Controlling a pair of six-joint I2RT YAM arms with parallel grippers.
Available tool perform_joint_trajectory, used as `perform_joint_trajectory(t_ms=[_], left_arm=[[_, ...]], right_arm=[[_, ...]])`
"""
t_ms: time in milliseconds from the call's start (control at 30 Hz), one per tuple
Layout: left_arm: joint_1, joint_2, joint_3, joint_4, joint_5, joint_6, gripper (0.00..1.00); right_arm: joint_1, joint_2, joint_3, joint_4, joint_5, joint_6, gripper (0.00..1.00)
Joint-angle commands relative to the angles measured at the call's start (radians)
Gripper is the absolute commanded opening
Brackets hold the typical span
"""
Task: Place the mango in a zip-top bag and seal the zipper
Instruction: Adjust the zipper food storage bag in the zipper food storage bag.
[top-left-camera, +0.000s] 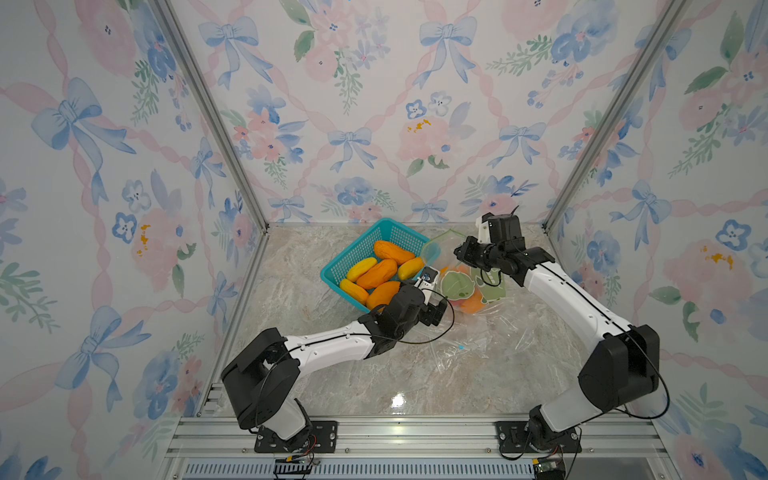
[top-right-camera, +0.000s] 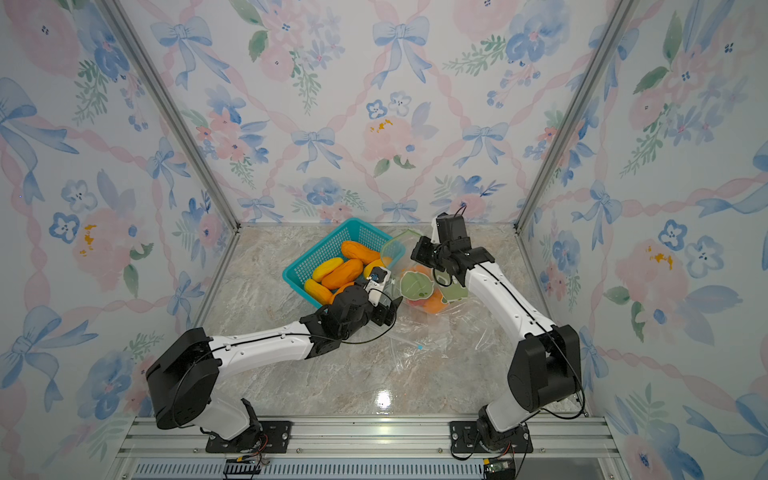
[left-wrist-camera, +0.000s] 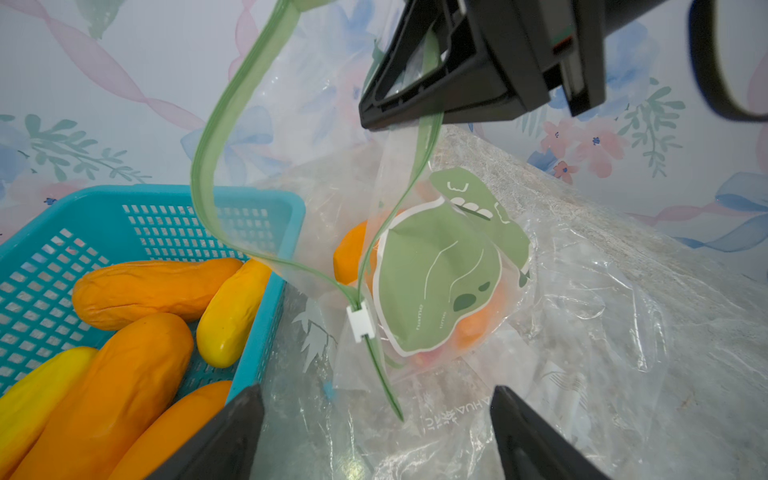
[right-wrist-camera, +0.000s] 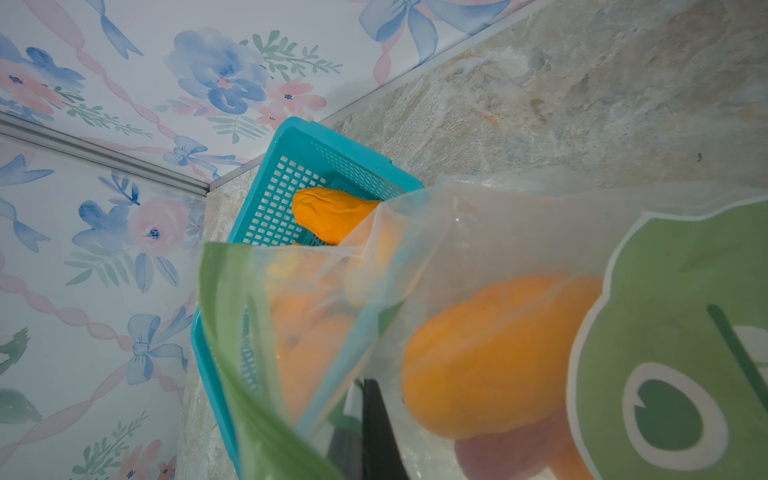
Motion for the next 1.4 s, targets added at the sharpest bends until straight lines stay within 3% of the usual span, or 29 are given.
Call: perform_joint_trajectory(t_ms=[0, 367, 567, 967, 1233, 1367], left_arm=[[-0.013, 0.014, -0.045, 0.122, -0.017, 0.000, 0.90], [-0.014, 0.034, -0.141, 0.321, 0.027, -0.011, 0.83], [0.002, 0.080, -0.115, 0.364, 0.024, -0.031, 0.72], [0.050, 0.156, -0.054, 0.394, 0.038, -0.076, 0.35], [0.074, 0.172, -0.049, 0.399, 0.065, -0.107, 0.00], [0.077, 0.149, -0.056, 0.397, 0.075, -0.083, 0.00]], right_arm=[[-0.011, -0.022, -0.010, 0.022, 0.006, 0.004, 0.00], [-0.012, -0.022, -0.010, 0.025, 0.006, 0.009, 0.01], [-0.012, -0.022, -0.013, 0.033, 0.002, 0.016, 0.01], [-0.010, -0.025, -0.012, 0.025, 0.000, 0.009, 0.00], [-0.011, -0.029, -0.005, 0.029, 0.002, 0.007, 0.00], [-0.012, -0.036, 0.002, 0.016, 0.005, -0.009, 0.00]])
